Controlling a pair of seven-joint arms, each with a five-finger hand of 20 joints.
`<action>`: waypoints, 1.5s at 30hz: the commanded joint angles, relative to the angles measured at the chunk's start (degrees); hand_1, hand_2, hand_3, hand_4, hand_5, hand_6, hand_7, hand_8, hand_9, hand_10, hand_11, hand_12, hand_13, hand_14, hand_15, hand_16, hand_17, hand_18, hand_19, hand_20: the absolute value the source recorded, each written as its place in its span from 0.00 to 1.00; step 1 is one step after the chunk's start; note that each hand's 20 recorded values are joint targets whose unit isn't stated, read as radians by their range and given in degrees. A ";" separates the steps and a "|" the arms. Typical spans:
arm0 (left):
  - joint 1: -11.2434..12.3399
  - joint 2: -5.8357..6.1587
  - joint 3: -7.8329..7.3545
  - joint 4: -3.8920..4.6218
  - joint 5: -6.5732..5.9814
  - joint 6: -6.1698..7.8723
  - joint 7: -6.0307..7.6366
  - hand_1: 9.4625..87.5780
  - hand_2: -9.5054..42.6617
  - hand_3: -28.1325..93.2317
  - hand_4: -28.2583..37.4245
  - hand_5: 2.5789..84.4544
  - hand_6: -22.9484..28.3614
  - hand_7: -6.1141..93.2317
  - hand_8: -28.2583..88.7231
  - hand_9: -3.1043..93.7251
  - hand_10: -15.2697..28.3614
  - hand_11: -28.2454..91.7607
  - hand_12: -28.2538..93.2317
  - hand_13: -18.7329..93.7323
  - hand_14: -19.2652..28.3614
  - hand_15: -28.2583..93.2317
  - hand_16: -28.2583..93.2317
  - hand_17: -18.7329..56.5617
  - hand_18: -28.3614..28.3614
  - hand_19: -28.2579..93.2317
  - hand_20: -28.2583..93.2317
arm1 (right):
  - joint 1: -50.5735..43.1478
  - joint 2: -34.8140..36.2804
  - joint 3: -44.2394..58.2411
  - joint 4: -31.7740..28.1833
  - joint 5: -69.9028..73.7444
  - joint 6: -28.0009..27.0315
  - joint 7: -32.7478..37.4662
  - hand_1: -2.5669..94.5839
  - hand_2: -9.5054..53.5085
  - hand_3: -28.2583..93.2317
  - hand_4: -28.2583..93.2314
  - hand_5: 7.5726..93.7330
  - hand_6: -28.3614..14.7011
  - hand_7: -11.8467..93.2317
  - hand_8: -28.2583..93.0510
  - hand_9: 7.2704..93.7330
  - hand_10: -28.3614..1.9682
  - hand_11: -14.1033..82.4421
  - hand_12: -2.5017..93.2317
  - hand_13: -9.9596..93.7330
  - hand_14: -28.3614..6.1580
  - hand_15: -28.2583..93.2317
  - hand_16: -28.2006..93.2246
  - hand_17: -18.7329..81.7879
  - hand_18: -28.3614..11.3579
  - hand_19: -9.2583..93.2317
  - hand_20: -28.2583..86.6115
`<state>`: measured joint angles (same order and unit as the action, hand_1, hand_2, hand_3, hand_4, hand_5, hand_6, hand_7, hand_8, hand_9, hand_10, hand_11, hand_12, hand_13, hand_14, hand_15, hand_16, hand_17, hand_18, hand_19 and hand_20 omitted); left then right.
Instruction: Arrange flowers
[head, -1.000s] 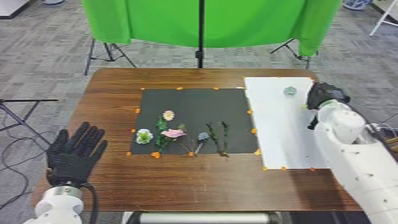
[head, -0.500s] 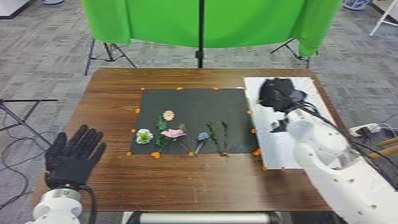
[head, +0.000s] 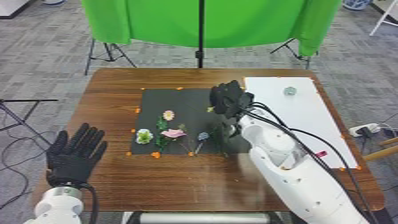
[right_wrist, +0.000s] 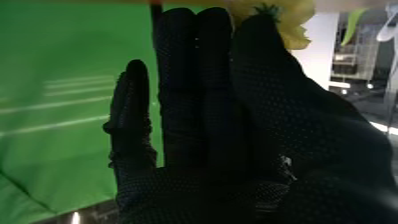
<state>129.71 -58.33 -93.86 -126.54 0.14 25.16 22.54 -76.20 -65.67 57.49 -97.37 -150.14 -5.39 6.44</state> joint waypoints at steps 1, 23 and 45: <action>1.36 -0.78 -0.54 0.55 -1.22 -0.04 -0.49 0.21 0.45 0.85 0.00 0.53 0.63 0.22 0.14 0.46 0.69 0.44 0.31 0.46 0.70 0.50 0.18 0.17 0.74 0.51 0.33 | -2.19 1.91 0.65 0.76 0.73 -1.89 1.57 0.65 0.00 0.79 0.00 0.81 0.73 0.36 0.22 0.89 0.65 0.23 0.43 0.74 0.67 0.45 0.59 0.42 0.25 0.79 0.61; 0.74 -0.59 -0.01 0.73 -0.34 1.76 -0.26 0.21 0.47 0.85 0.00 0.52 0.63 0.22 0.14 0.45 0.68 0.44 0.31 0.46 0.69 0.49 0.18 0.17 0.74 0.51 0.33 | -7.37 7.55 5.74 -8.71 7.72 -4.14 4.99 0.49 0.00 0.90 0.00 0.52 0.66 0.25 0.13 0.63 0.51 0.33 0.20 0.63 0.53 0.54 0.41 0.39 0.23 0.77 0.54; -2.14 1.00 4.06 0.45 -1.06 2.53 4.38 0.21 0.45 0.86 0.00 0.53 0.63 0.22 0.14 0.46 0.68 0.44 0.31 0.46 0.68 0.49 0.18 0.17 0.73 0.51 0.33 | 13.74 5.78 14.46 24.82 7.15 -15.52 6.31 0.44 0.07 0.90 0.00 0.29 0.70 0.25 0.13 0.29 0.65 0.20 0.14 0.38 0.49 0.28 0.42 0.31 0.37 0.54 0.40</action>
<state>128.88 -57.50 -91.20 -126.34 -0.63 26.62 26.95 -67.84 -57.01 72.85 -78.07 -144.42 -15.99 14.96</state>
